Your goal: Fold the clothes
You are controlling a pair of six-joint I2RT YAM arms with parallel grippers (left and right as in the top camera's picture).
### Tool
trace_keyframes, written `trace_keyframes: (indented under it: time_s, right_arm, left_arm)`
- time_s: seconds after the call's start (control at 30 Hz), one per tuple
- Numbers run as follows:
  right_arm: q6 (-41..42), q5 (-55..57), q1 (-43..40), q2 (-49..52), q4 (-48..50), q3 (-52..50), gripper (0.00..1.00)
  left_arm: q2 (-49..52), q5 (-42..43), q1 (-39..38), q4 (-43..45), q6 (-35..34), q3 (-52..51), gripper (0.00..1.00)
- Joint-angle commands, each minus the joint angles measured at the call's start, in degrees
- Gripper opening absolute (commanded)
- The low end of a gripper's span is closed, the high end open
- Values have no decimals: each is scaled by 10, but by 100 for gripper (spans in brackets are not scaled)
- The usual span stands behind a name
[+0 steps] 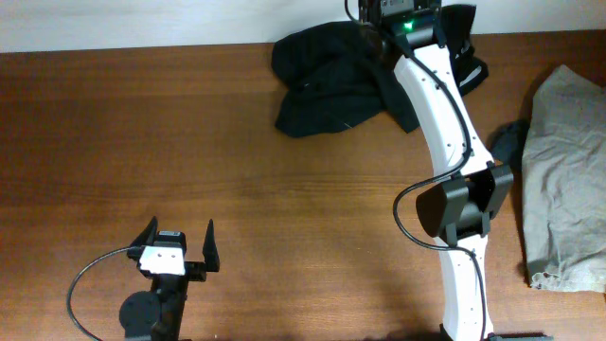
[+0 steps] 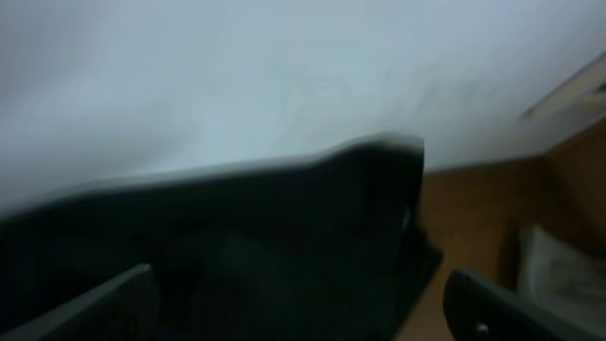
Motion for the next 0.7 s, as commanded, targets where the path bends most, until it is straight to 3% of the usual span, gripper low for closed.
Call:
trace_keyframes:
  time_s: [0.0,0.07,0.23,0.4,0.67]
  right_arm:
    - [-25,-233,9,-31,-54,6,94]
    - [-29,-298,14,-19,-65,-19,87]
    - [-30,-308,44,5,-20,-121,87]
    - [-72,-322,85,6,63,-213,91]
    - [-74,-328,108,11,167,-336,95]
  left_arm:
    - [-4,-4,3,1,-8,-5,99]
    - [-4,-4,3,1,-8,-5,100]
    - [-4,-4,3,1,-8,-5,99]
    - [-4,-4,3,1,-8,-5,99]
    - [-4,-4,3,1,-8,-5,99]
